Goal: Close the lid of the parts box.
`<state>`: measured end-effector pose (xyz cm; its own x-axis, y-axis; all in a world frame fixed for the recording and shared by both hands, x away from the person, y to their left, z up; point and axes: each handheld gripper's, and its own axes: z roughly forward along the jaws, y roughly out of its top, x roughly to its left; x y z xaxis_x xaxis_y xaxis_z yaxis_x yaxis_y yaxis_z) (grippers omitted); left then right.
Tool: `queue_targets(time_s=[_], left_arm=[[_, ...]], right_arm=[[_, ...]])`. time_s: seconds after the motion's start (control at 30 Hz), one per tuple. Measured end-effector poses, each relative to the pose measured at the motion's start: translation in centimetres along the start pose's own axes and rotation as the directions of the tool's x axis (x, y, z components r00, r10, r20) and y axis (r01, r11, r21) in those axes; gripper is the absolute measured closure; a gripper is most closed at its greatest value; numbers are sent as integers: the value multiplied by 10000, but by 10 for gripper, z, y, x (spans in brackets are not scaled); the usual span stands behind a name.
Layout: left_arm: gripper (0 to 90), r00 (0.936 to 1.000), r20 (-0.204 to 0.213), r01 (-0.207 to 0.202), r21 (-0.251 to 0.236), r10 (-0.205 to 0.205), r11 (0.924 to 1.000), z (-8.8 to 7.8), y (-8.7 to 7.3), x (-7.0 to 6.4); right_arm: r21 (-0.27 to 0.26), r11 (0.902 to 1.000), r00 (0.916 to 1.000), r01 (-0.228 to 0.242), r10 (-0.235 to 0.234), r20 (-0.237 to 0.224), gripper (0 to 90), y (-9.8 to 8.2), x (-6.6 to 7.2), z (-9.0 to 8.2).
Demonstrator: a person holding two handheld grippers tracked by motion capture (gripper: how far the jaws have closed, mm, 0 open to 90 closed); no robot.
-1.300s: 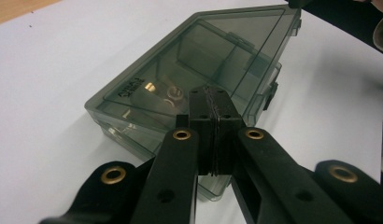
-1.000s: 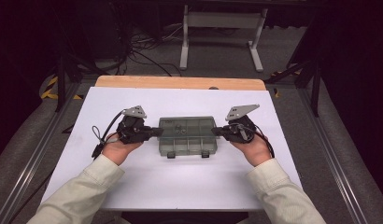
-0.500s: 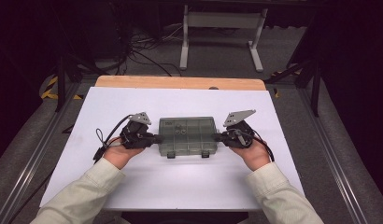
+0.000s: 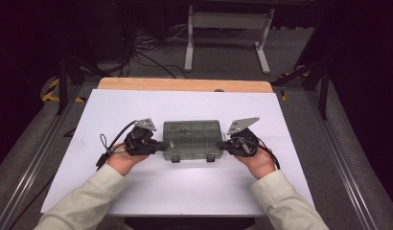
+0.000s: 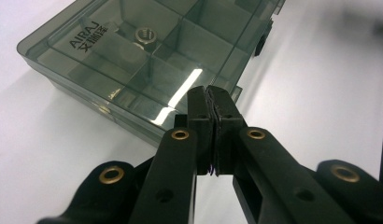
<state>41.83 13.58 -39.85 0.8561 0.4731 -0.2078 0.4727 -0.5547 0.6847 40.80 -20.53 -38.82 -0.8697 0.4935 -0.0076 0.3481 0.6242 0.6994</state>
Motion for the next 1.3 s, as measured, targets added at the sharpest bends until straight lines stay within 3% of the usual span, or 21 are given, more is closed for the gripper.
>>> queue_targets(time_s=[0.4, 0.77, 0.9, 1.07, 1.3], left_arm=[[882, 9999, -104, -100, 329, 104, 9994, 5, -2, -2], [882, 10000, -25, 29, 275, -28, 9996, 7, -4, 0], [885, 9999, 37, 123, 347, -125, 9993, 12, -7, 0], [894, 9999, -111, 107, 250, -104, 9996, 12, -8, 1], [893, 9998, -190, 21, 138, -18, 9999, 12, -9, -1]], right_arm=[[255, 9997, 10000, -37, 39, -59, 897, -3, 2, 7], [169, 9997, 9998, -185, 187, -93, 898, -5, 2, 8], [407, 9991, 9999, -130, 133, -69, 899, -7, 3, 12], [29, 9993, 9991, -376, 376, -199, 900, -12, 1, 13], [42, 9994, 9994, -333, 334, -54, 900, -12, 3, 13]])
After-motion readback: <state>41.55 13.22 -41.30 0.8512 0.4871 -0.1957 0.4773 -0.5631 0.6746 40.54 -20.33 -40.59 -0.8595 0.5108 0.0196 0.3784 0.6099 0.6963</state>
